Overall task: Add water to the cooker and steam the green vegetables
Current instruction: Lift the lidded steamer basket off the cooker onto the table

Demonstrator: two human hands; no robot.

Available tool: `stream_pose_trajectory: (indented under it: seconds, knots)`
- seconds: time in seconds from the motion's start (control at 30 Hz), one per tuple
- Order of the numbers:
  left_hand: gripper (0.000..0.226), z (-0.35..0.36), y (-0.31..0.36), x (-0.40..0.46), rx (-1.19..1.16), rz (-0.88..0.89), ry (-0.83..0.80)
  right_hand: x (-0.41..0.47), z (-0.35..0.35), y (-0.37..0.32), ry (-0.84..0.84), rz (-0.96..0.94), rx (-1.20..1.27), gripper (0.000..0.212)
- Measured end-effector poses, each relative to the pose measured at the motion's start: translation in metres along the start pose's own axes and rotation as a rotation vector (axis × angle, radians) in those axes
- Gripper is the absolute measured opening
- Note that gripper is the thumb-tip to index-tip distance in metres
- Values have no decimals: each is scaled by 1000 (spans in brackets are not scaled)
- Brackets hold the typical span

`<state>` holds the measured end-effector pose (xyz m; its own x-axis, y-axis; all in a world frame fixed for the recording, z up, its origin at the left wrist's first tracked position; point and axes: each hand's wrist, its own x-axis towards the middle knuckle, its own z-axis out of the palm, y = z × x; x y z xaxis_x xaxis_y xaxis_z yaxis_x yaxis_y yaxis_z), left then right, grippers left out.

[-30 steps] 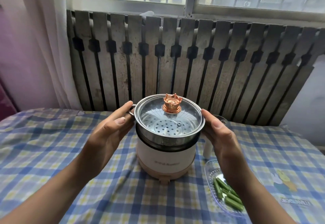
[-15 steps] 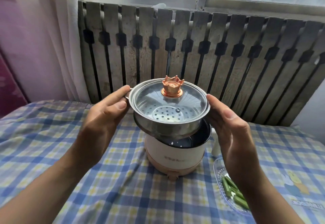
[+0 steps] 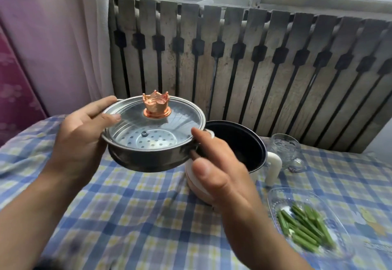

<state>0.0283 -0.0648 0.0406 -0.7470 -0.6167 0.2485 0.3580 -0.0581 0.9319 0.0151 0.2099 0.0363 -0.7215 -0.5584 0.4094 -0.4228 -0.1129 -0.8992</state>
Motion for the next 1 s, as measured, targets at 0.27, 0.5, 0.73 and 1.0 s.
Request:
stream_pose_trajectory:
  seconds: [0.27, 0.5, 0.73, 1.0]
  knots:
    - [41, -28, 5, 14, 187, -191, 46, -6, 43, 25, -58, 42, -4, 85]
    - [29, -31, -11, 11, 154, -463, 79, -13, 50, 53, -80, 181, 49, 82]
    - [35, -39, -26, -4, 288, -504, 64, -18, 48, 71, -80, 331, 146, 73]
    - [28, -41, -35, -6, 388, -573, 63, -23, 50, 79, -84, 453, 179, 70]
